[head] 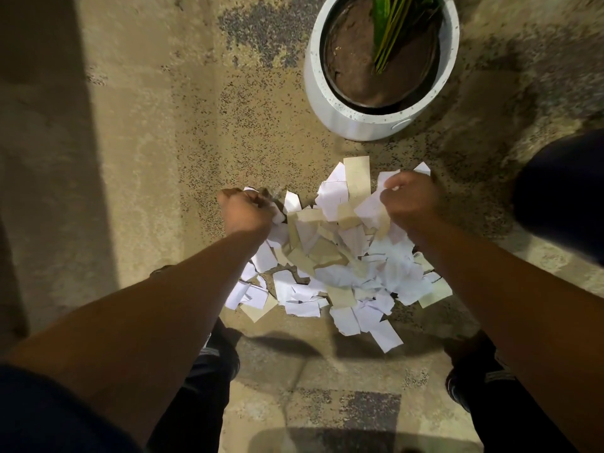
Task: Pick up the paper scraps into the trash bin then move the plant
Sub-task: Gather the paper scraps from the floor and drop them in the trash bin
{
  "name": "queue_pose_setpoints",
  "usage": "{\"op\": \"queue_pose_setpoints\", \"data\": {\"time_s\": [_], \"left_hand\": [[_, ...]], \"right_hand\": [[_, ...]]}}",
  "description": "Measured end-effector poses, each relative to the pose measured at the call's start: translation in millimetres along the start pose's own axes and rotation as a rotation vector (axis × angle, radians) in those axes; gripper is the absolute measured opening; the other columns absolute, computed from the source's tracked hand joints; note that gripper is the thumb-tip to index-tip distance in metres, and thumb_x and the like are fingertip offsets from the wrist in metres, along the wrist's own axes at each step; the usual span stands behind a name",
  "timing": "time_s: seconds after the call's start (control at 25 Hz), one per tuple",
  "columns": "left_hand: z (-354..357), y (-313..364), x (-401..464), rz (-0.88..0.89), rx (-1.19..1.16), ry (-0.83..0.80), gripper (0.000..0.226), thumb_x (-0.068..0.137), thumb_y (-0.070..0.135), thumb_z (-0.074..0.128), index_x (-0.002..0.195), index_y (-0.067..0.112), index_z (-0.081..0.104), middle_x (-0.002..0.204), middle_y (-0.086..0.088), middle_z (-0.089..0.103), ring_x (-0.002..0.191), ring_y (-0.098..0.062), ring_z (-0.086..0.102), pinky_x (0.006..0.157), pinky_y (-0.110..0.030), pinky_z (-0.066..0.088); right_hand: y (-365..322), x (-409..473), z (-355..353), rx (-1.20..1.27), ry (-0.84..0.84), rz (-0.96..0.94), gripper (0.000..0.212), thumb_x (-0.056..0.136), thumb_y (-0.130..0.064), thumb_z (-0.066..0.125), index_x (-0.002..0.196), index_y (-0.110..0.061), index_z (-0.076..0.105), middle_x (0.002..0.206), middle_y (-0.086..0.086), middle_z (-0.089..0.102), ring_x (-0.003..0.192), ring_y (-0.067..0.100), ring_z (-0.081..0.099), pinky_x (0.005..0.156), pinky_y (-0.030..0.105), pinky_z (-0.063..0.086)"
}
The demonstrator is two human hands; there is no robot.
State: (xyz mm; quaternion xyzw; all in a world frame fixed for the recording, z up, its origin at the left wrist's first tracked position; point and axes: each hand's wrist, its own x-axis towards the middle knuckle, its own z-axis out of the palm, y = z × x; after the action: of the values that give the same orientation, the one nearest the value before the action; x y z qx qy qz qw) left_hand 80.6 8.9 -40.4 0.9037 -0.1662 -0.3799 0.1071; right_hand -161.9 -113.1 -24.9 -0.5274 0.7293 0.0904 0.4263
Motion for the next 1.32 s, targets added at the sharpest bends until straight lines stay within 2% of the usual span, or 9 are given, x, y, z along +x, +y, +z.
{"op": "queue_pose_setpoints", "data": {"time_s": [0.16,0.32,0.48,0.68,0.88,1.04,1.16,1.24,1.32], "left_hand": [[4,1,4,-0.121,0.114,-0.015,0.024,0.076,0.018,0.087,0.069,0.022,0.064,0.128,-0.004,0.033,0.108,-0.021,0.039,0.102,-0.029,0.043],[4,1,6,-0.079,0.129,-0.080,0.036,0.069,0.007,0.085,0.095,0.017,0.062,0.120,-0.004,0.035,0.083,-0.017,0.051,0.066,-0.020,0.051],[14,-4,-1,0.004,0.132,-0.041,0.066,0.071,0.009,0.084,0.122,0.021,0.043,0.112,0.000,0.033,0.088,-0.024,0.053,0.073,-0.034,0.056],[20,-7,0,-0.011,0.190,-0.020,0.056,0.078,0.010,0.079,0.122,0.017,0.044,0.106,-0.003,0.047,0.086,-0.022,0.055,0.069,-0.036,0.052],[15,-8,0,-0.019,0.254,-0.216,0.024,0.082,0.007,0.076,0.102,0.016,0.065,0.085,0.003,0.062,0.069,-0.005,0.055,0.041,-0.016,0.041],[8,-10,-16,-0.061,0.076,-0.342,0.015,0.078,0.013,0.081,0.089,0.016,0.072,0.080,0.010,0.065,0.061,-0.006,0.062,0.043,-0.016,0.045],[-5,-7,-37,-0.059,-0.097,-0.167,0.019,0.087,0.025,0.078,0.078,0.015,0.065,0.070,0.003,0.056,0.055,-0.013,0.050,0.042,-0.018,0.040],[-18,-1,-59,-0.051,-0.188,-0.082,0.031,0.090,0.031,0.076,0.091,0.003,0.063,0.072,-0.012,0.056,0.064,-0.018,0.049,0.057,-0.031,0.046],[-30,16,-90,-0.013,-0.363,-0.153,0.032,0.092,0.028,0.074,0.099,-0.002,0.063,0.080,-0.022,0.064,0.067,-0.019,0.054,0.060,-0.038,0.049]], "right_hand": [[5,8,-9,-0.191,0.165,0.021,0.030,0.088,-0.023,0.073,0.114,-0.010,0.071,0.120,0.015,0.069,0.111,0.033,0.066,0.089,0.039,0.056],[9,10,-5,-0.179,0.050,0.162,0.052,0.079,-0.044,0.081,0.117,-0.011,0.066,0.132,0.016,0.056,0.107,0.033,0.064,0.090,0.045,0.058],[12,12,-5,-0.259,0.028,0.172,0.077,0.071,-0.045,0.088,0.131,-0.013,0.052,0.141,0.016,0.046,0.117,0.034,0.059,0.090,0.044,0.057],[14,19,-9,-0.255,-0.028,0.019,0.040,0.084,-0.019,0.077,0.117,-0.005,0.060,0.122,0.019,0.063,0.112,0.036,0.062,0.091,0.045,0.056],[10,1,1,0.028,0.023,-0.056,0.018,0.087,-0.021,0.076,0.098,-0.023,0.062,0.102,0.005,0.065,0.088,0.022,0.062,0.059,0.023,0.047],[12,-16,6,0.284,0.052,-0.094,0.014,0.084,-0.020,0.076,0.092,-0.024,0.065,0.089,-0.007,0.064,0.093,0.023,0.066,0.077,0.039,0.060],[13,-29,3,0.459,0.091,-0.029,0.015,0.084,-0.019,0.076,0.095,-0.023,0.067,0.098,-0.005,0.068,0.099,0.022,0.069,0.082,0.045,0.062],[10,-49,-5,0.538,0.082,0.003,0.016,0.085,-0.022,0.077,0.096,-0.026,0.067,0.103,-0.004,0.069,0.098,0.020,0.070,0.083,0.046,0.063],[4,-78,-18,0.556,0.049,0.018,0.015,0.086,-0.023,0.076,0.098,-0.028,0.067,0.104,-0.002,0.071,0.096,0.022,0.071,0.084,0.050,0.061]]}}
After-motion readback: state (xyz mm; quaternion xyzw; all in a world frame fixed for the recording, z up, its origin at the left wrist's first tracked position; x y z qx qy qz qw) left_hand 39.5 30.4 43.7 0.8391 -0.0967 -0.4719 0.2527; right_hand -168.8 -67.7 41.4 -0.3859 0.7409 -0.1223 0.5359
